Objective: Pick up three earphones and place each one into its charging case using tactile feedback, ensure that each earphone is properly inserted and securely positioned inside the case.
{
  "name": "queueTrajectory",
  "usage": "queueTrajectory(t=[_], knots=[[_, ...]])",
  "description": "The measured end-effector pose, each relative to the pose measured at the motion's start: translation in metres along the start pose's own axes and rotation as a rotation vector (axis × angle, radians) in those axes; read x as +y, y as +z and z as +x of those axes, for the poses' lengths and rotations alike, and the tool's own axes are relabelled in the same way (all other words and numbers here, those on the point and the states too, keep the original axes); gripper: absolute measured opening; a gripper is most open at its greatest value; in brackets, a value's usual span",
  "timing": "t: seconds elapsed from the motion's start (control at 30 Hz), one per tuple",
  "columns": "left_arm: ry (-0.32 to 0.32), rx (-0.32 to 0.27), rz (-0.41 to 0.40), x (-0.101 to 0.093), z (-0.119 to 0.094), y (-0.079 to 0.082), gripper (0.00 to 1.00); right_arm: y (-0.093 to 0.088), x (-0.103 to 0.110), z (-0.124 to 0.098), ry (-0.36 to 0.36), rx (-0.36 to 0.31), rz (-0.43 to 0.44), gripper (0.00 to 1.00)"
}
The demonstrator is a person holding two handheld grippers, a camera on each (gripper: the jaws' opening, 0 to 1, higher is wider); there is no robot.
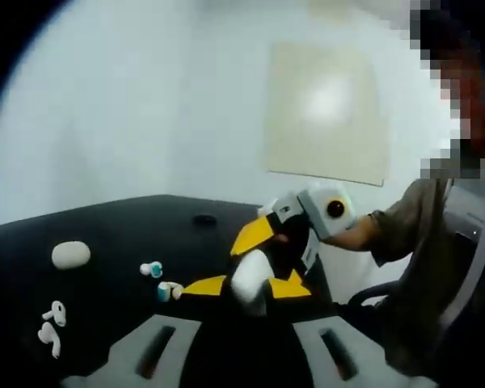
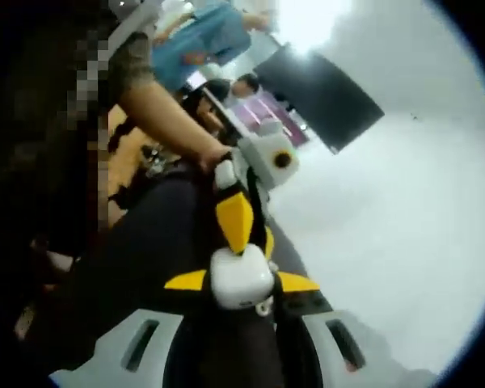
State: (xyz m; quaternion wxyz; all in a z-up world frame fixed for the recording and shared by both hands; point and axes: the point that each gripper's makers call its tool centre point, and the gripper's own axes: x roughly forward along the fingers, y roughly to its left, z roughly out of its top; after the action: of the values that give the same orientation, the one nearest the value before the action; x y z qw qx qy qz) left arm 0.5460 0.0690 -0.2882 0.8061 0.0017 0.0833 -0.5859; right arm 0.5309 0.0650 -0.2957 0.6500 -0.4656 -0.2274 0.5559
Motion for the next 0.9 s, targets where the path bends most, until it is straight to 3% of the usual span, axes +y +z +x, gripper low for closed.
queueTrajectory(t=[0.1,0.17,0.37,0.5,0.57,0.63,0.7,0.77,0.83,0.9], knots=[[-0.004,0.007,0.004,-0.001,-0.001,-0.001,0.16,0.000,0.000,0.001,0.007,0.014,-0.010,0.33],[-0.012,-0.005,-0.001,-0.002,-0.002,0.002,0.14,-0.003,-0.001,0.000,0.003,0.006,0.075,0.33],[0.005,-0.006,0.042,-0.004,-0.001,0.002,0.13,-0.007,-0.003,0.000,0.002,0.002,0.152,0.32],[0.015,0.011,0.086,-0.004,-0.001,-0.001,0.13,-0.009,0.000,-0.001,0.038,0.009,0.228,0.30],[0.016,0.019,0.099,-0.004,0.000,-0.002,0.13,-0.007,0.000,-0.002,0.045,-0.018,0.280,0.30],[0.011,0.017,0.101,-0.005,-0.001,-0.001,0.13,-0.005,0.002,-0.005,0.069,-0.058,0.396,0.33],[0.006,0.015,0.101,-0.006,-0.001,-0.001,0.12,-0.004,0.003,-0.008,0.105,-0.102,0.601,0.34],[0.000,0.014,0.100,-0.007,-0.001,-0.001,0.12,-0.016,0.007,-0.011,0.161,-0.073,0.787,0.31],[-0.004,0.013,0.097,-0.007,-0.002,-0.001,0.12,-0.035,0.010,-0.010,0.171,-0.010,0.810,0.27],[-0.006,0.012,0.096,-0.008,-0.002,-0.001,0.12,-0.028,0.005,-0.007,0.175,-0.053,0.868,0.25]])
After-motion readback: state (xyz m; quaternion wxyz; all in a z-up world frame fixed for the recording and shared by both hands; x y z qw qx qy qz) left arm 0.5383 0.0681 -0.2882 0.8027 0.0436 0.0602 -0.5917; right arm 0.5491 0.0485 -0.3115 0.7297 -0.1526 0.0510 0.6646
